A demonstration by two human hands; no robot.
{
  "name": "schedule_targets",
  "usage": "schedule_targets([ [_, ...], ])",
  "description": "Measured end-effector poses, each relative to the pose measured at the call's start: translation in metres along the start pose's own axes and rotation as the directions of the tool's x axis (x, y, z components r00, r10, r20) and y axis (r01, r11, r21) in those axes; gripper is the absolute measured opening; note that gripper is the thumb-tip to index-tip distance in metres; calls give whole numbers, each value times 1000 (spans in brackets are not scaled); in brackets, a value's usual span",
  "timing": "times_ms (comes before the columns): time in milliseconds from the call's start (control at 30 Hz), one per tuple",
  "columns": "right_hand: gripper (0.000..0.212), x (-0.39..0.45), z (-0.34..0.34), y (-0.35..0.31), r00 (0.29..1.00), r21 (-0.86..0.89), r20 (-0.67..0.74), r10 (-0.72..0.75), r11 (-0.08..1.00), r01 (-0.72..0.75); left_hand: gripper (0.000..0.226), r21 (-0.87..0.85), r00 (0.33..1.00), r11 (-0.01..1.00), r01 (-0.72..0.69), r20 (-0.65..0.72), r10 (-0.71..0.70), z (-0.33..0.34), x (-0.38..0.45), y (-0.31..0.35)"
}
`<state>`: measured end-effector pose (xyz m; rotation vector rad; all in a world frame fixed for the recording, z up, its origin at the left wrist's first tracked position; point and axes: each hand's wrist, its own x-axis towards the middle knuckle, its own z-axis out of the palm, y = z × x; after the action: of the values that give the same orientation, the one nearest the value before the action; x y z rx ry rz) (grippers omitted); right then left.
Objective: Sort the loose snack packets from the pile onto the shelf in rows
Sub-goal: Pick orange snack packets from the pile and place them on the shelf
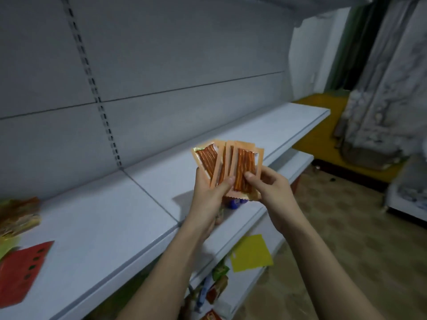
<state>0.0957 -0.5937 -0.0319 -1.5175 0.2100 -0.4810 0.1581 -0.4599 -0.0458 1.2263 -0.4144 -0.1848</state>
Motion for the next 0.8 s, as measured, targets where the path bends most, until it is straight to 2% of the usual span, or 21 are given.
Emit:
schedule_targets([
  [67,17,11,-45,-2,999,-14,-45,-31,999,30,33,-1,999,1000,8,46,-8,44,13,-14],
  [167,15,22,-114,-6,992,-32,-121,-40,999,36,39,17,991,999,41,126,-43,110,29,-34],
  [267,17,31,-177,-10,980,-20,-192,-49,999,46,29,-1,978,1000,31,206,-30,169,42,-51],
  [367,16,43,-229,-12,969,-27,-239,-60,998,55,26,-63,967,995,79,247,-61,220,54,-66],
  [633,15,104,-333,-1,941,-35,-336,-33,999,23,34,-40,940,981,190,297,-169,316,122,-117],
  [800,21,163,-386,16,950,-62,-314,0,998,-21,35,-20,917,978,207,351,-187,360,178,-150],
])
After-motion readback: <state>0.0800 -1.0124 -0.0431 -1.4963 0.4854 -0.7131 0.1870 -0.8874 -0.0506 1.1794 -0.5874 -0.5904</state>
